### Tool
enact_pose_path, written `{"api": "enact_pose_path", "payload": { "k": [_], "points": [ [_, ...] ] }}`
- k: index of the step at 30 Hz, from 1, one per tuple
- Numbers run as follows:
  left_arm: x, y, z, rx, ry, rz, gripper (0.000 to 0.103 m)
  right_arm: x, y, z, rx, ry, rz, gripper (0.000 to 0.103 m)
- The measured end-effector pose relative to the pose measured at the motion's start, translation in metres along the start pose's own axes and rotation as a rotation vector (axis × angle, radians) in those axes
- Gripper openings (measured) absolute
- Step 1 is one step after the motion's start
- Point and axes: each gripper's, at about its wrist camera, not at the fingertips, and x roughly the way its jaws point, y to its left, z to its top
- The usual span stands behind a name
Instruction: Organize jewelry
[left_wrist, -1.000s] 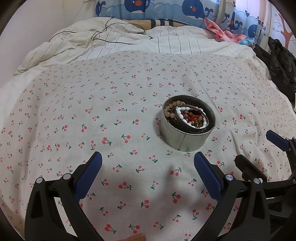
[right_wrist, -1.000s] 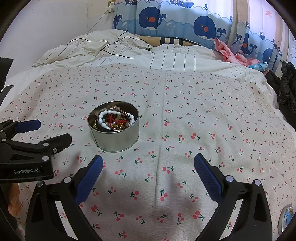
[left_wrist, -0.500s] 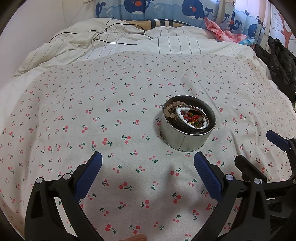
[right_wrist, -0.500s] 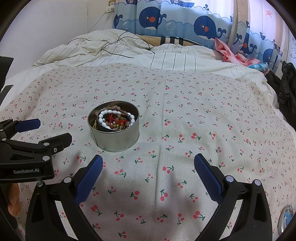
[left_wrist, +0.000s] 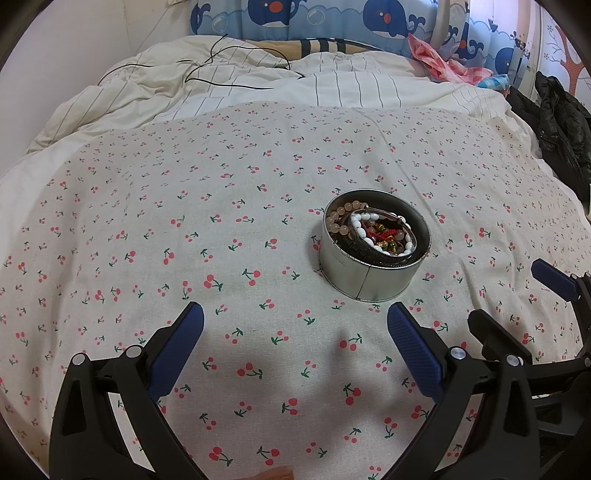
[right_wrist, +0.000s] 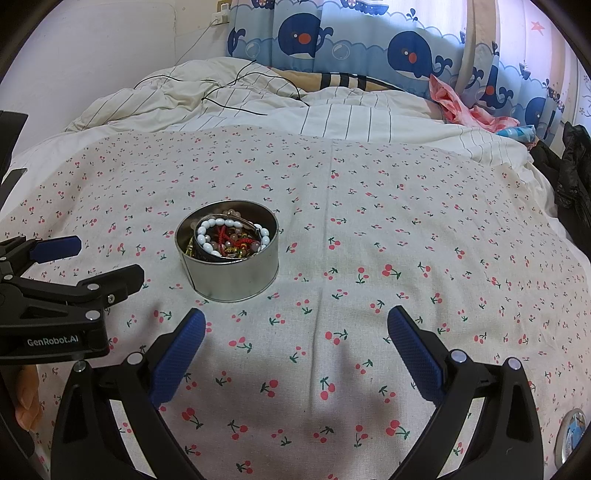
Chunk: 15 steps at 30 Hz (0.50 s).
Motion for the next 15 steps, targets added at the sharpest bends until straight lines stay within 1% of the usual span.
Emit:
{"api": "enact_pose_path", "payload": {
  "k": [3, 7, 15],
  "points": [
    [0.0004, 0.0, 0.0002, -0.001, 0.003, -0.004, 0.096, 0.0, 0.0, -0.0002, 0.0, 0.0, 0.0, 0.095],
    [0.0024, 0.003, -0.0004, -0.023, 0.021, -0.037, 0.096, -0.0001, -0.0004, -0.0002, 0.002, 0.0, 0.001, 0.095],
    [0.0027, 0.0007, -0.0006, -0.018, 0.018, -0.023, 0.096, 0.0002, -0.0004, 0.0001, 0.001, 0.0, 0.002, 0.095]
  ]
}}
